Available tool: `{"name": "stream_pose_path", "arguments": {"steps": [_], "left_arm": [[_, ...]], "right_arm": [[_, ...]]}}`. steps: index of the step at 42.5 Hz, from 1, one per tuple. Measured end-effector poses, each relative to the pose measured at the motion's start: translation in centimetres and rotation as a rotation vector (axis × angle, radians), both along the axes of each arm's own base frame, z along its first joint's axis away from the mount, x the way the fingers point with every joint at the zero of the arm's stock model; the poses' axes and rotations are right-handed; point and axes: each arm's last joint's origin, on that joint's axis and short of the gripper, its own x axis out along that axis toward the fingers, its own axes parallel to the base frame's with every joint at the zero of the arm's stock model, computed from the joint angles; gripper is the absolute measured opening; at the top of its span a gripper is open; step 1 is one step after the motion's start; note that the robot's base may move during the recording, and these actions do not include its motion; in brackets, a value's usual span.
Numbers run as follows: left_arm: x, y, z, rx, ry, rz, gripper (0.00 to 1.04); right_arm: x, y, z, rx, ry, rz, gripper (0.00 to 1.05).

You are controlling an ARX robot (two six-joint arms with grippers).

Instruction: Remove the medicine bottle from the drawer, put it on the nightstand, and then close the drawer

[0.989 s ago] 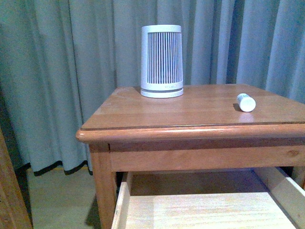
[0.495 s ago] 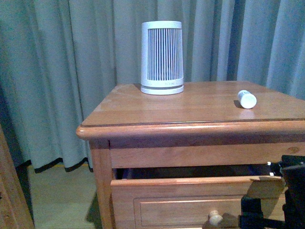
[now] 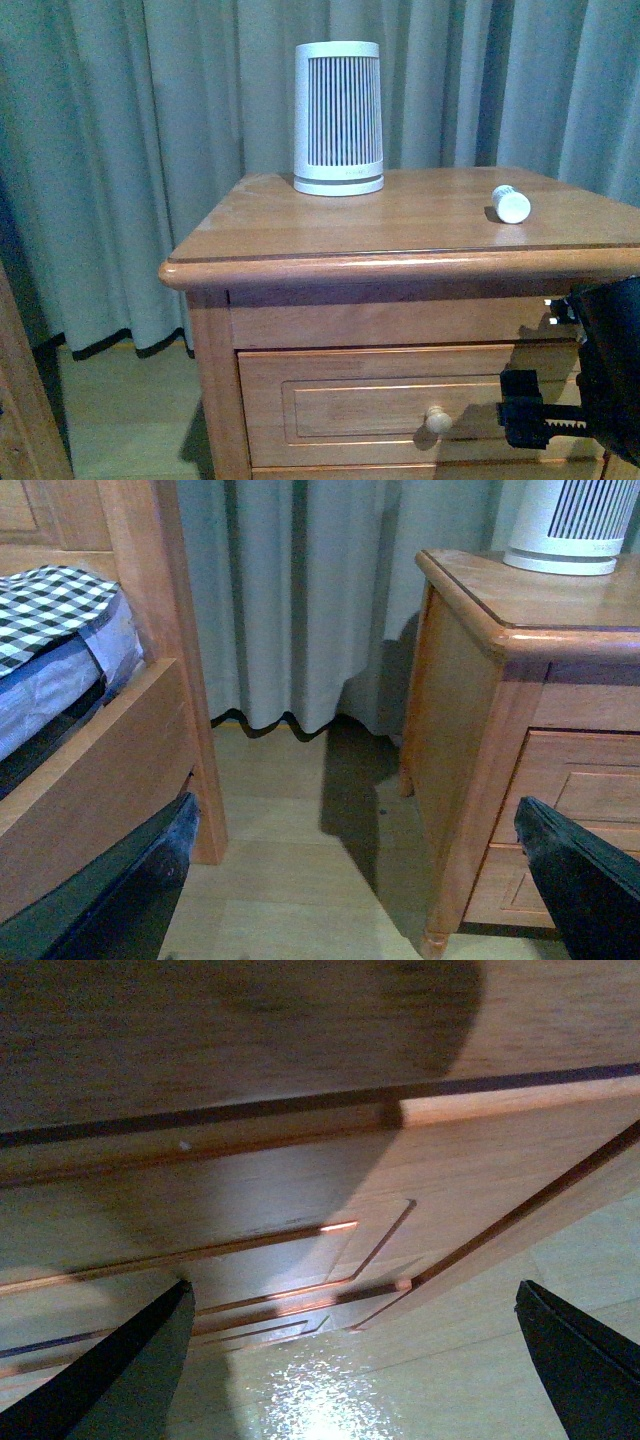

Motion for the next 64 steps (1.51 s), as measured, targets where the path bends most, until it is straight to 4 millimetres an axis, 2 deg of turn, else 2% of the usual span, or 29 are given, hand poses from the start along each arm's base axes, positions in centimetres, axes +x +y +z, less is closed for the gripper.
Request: {"name": "stream_pose_path", "arguments": {"steps": [4,8,11,15,20,33,38,43,50,57,62,64], "left_arm": [[0.0,0.0,0.0,0.000,0.000,0.000,0.98],[0.0,0.0,0.0,0.000,0.000,0.000,0.98],[0.0,0.0,0.0,0.000,0.000,0.000,0.98],[0.0,0.0,0.0,0.000,0.000,0.000,0.98],[0.0,0.0,0.0,0.000,0.000,0.000,0.98],[0.0,0.0,0.0,0.000,0.000,0.000,0.98],[0.0,0.0,0.0,0.000,0.000,0.000,0.98],[0.0,0.0,0.0,0.000,0.000,0.000,0.98],[0.0,0.0,0.0,0.000,0.000,0.000,0.98],[0.0,0.0,0.0,0.000,0.000,0.000,0.98],[0.0,0.0,0.0,0.000,0.000,0.000,0.98],[0.0,0.0,0.0,0.000,0.000,0.000,0.98]], "right_arm": [[-0.2,-0.1,0.7,0.008,0.009,-0.005,0.98],[-1.6,-0.2,2.4,0.022,0.013,-0.016,0.98],[-4.2,-0.5,3.6,0.046,0.039,-0.016,0.98],[-8.5,-1.1,4.9,0.064,0.073,-0.001,0.98],[-13.7,-2.9,7.5,0.067,0.044,0.002,0.98],[-21.2,-6.6,14.1,0.015,-0.191,-0.003,0.98],[-25.0,-7.6,16.6,-0.029,-0.366,0.009,0.98],[-25.8,-7.3,16.8,-0.022,-0.427,0.030,0.98],[-25.6,-6.3,14.4,0.011,-0.407,0.059,0.98],[-25.6,-6.1,14.4,0.017,-0.421,0.068,0.98],[-25.7,-5.8,13.6,0.031,-0.549,0.282,0.77],[-25.7,-5.6,13.2,0.020,-0.553,0.279,0.69]]}}
